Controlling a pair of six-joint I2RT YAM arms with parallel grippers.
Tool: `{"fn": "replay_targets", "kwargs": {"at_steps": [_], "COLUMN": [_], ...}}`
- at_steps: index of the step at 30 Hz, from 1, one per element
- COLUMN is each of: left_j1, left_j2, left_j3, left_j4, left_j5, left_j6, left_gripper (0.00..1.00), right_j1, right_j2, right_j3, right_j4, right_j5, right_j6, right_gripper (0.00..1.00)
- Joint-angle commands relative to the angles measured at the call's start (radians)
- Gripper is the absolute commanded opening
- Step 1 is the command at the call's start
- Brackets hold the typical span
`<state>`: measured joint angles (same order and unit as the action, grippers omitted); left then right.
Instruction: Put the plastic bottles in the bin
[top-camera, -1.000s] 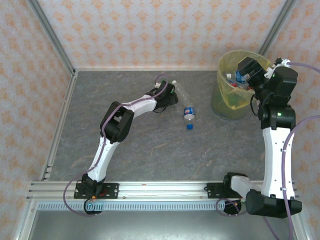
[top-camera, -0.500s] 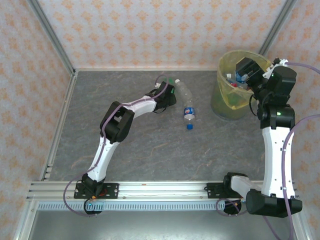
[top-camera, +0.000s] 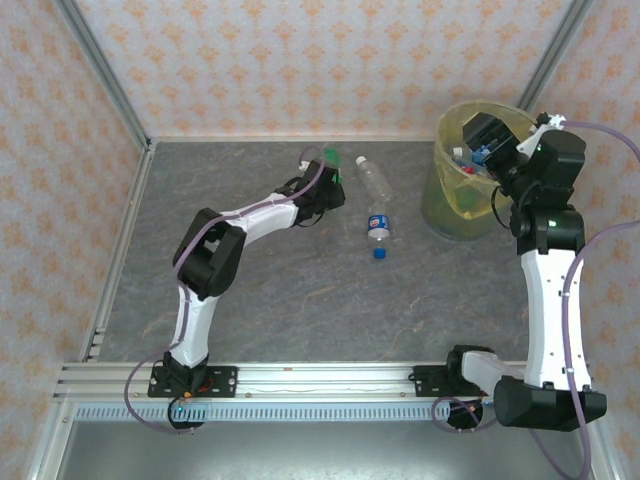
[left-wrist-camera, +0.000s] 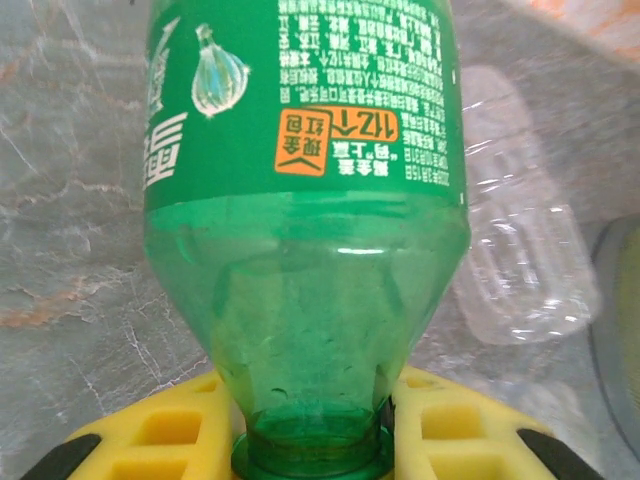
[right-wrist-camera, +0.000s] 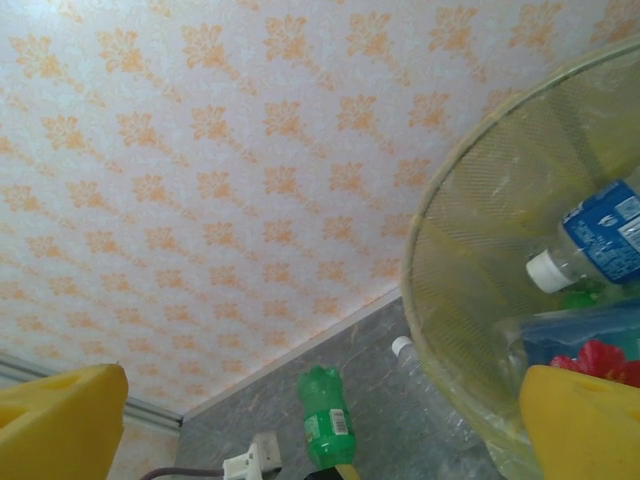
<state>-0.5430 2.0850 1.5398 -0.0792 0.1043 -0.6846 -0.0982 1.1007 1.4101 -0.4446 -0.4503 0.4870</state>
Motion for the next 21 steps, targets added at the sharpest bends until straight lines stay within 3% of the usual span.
{"fn": "replay_targets", "kwargs": {"at_steps": [1, 13, 21], "left_j1": [-0.014, -0.141, -0.186], "left_j2": [-0.088, -0.315, -0.419], "left_j3": [-0.04, -0.147, -0.204], "left_j4": [0.077, 0.227, 0.303], "left_j5": [-0.009, 0.023, 0.068], "left_j6": [0.061, 0.304, 0.379], "left_gripper": [0.21, 0.21, 0.21], "right_j1": [0.026, 0.17, 0.275], "right_j2": [0.024, 0.107, 0.189], "right_j3": [0.031, 0.101, 0.179], "right_j4": [0.031, 0.035, 0.008], "right_j5": [-0.03, -0.02, -0.047], "right_j6": [0.01, -0.006, -0.071], "right_gripper": [1.0, 1.0, 1.0]}}
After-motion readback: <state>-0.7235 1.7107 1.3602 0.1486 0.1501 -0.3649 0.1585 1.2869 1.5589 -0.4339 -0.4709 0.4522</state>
